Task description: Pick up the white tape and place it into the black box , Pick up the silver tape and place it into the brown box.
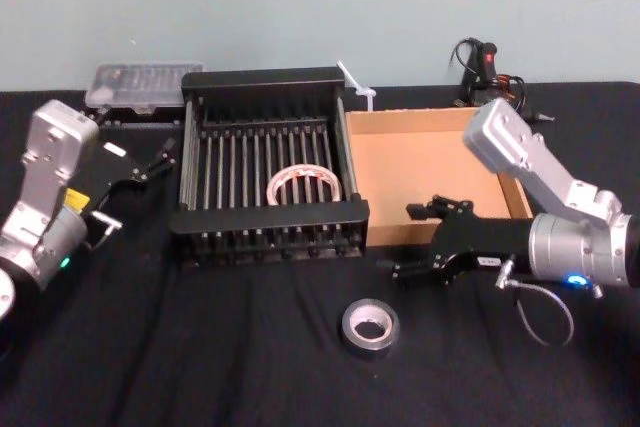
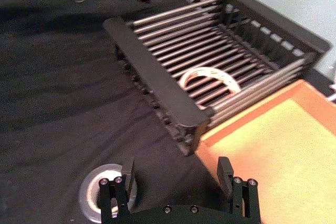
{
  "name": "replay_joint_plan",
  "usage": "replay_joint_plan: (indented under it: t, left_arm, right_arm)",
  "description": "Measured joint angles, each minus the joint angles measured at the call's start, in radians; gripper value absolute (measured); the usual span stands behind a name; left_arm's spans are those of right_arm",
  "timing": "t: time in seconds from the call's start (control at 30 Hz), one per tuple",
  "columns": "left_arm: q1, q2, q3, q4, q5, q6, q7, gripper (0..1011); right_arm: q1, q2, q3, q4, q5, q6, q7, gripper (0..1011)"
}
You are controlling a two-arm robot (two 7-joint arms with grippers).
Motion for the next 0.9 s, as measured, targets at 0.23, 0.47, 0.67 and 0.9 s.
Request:
replay_joint_plan:
  t: [0.23,0.47,0.67,0.9]
  left_arm:
    - [0.0,0.0,0.0,0.0,0.0,0.0,0.0,1001]
    - [0.0,0.0,0.0,0.0,0.0,0.0,0.0,1001]
    - [0.0,0.0,0.0,0.0,0.0,0.0,0.0,1001]
    - [0.0,0.0,0.0,0.0,0.0,0.0,0.0,1001]
  right_arm:
    - [0.01,0.0,-0.042,0.007,-0.001,0.01,0.023,1000]
    - [0.022,0.004,-0.077,0.019,-0.003,0.024,0.04,1002]
    - [0.026,0.004,-0.091,0.03,-0.004,0.03,0.041,1002]
    - [0.034,-0.004,-0.109,0.051,-0.008,0.034,0.044,1002]
